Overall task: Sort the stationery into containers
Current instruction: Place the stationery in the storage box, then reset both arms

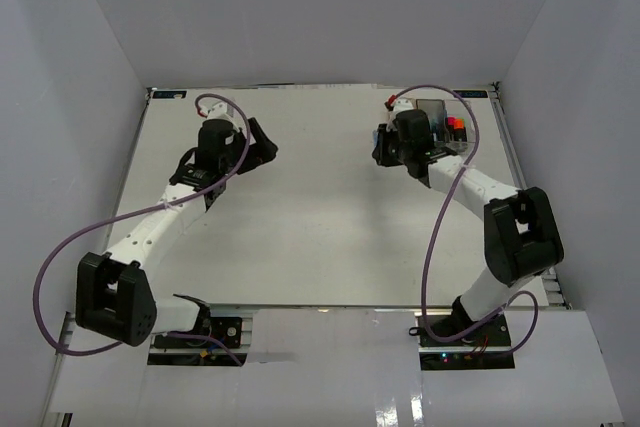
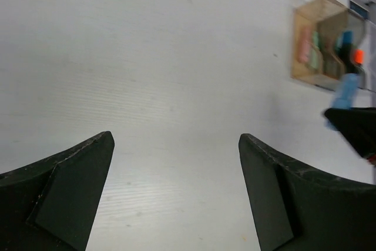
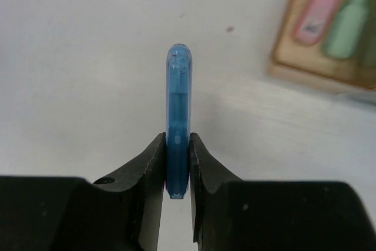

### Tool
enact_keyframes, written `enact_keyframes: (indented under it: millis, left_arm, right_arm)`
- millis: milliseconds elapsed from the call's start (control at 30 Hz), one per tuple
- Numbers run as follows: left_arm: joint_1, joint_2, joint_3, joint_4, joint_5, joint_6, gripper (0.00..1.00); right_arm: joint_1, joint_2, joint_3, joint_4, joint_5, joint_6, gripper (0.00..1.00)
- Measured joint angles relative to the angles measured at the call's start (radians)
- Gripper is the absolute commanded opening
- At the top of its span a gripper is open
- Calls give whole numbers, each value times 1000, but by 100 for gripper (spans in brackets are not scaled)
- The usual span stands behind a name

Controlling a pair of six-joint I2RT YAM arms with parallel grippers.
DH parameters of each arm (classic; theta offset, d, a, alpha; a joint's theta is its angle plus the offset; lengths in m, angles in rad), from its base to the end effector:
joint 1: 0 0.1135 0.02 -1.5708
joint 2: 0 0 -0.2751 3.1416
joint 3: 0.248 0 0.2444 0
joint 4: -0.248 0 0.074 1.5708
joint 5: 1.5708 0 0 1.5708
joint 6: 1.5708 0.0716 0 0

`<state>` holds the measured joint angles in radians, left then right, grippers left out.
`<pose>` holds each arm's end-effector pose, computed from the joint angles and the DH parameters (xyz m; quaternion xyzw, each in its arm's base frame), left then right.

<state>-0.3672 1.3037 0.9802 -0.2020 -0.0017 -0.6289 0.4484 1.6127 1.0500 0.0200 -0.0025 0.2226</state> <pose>0.2960 -0.1137 0.2874 -0.1135 0.8590 -0.2378 0.4389 0.3501 0.1686 0.2375 -0.0987 0.8651 0.1629 0.4639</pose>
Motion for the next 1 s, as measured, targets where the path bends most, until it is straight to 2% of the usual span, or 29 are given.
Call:
enact_keyframes:
  millis: [133,300,367,500,667,700,800,867,1000]
  left_arm:
    - [87,-33,-10,-63,-71,113,98]
    - [87,-111,-98,-67,-118,203,98]
    - [87,-116,-120,-80,-124,227,98]
    - [87,-101,-122,-90,-150,274,98]
    - [87,-109,-122,-90,-160,298,98]
    - [87,-113,-122,-90,-160,300,98]
    - [87,-121,-122,-89,-161,308,98]
    - [87,-125,-122,-89,-160,311,98]
    - [87,-140,-122,-90,-159,314,98]
  right_arm:
    - [-106,103,190,-85,66,-61,15]
    - [-186,282,472,-140,110,-118,18]
    - [-204,348,555,-169,119,-127,24]
    - [-226,482,690,-222,132,-134,28]
    - [-232,552,727,-299,132,-137,44]
    - [-232,552,727,-314,131,-138,50]
    - [-232,545,727,-322,129,-137,57]
    - [-232,518,707,-327,126,-138,59]
    - [-232,356,597,-346,125,-143,75]
